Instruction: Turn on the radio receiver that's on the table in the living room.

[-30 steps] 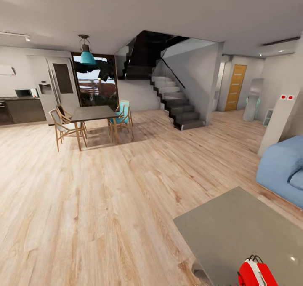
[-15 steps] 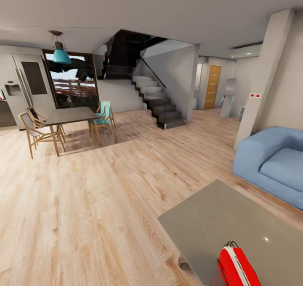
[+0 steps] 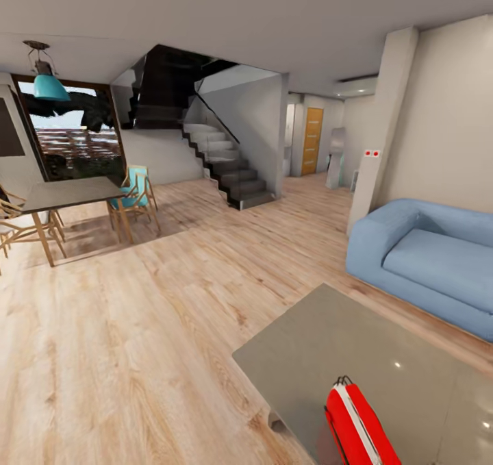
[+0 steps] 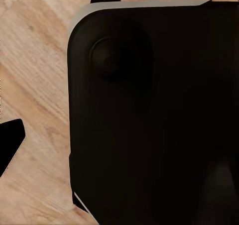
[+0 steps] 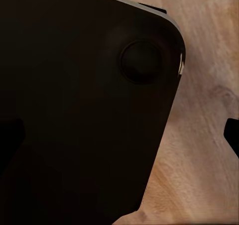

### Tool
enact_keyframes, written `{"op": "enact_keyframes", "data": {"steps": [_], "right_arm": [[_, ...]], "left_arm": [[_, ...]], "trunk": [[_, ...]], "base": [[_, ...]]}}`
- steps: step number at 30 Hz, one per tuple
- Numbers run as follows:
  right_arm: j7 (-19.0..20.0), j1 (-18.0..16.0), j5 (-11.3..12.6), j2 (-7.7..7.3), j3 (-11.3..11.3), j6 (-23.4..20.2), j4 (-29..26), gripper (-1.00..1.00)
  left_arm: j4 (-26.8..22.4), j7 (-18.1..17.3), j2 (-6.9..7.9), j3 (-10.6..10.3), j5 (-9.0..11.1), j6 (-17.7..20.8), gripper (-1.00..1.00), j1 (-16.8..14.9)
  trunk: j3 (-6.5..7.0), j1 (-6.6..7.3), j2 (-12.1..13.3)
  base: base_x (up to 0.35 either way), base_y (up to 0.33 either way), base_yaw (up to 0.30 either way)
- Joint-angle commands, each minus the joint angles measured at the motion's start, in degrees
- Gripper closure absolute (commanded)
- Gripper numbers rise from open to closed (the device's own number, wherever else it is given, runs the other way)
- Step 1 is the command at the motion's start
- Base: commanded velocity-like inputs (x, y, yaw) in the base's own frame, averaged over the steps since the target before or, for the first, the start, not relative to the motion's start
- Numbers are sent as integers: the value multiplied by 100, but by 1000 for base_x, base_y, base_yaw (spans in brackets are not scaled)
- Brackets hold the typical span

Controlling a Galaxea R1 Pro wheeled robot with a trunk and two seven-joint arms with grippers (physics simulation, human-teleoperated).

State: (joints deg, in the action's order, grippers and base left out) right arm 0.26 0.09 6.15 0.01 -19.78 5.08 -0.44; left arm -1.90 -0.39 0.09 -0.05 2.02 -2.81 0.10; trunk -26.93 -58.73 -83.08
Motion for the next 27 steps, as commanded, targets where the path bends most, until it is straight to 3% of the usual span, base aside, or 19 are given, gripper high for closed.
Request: {"op": "enact_keyframes", "data": {"steps": [1, 27], "right_arm": [[0, 0, 0, 0, 0, 1, 0, -100], [35, 0, 0, -18, 0, 2, 0, -100]], "left_arm": [[2, 2, 0, 3, 0, 0, -100, -1], [5, 3, 0, 4, 0, 0, -100, -2]], "trunk": [[0, 0, 0], [0, 0, 0]], "base": [[0, 0, -286], [0, 0, -286]]}}
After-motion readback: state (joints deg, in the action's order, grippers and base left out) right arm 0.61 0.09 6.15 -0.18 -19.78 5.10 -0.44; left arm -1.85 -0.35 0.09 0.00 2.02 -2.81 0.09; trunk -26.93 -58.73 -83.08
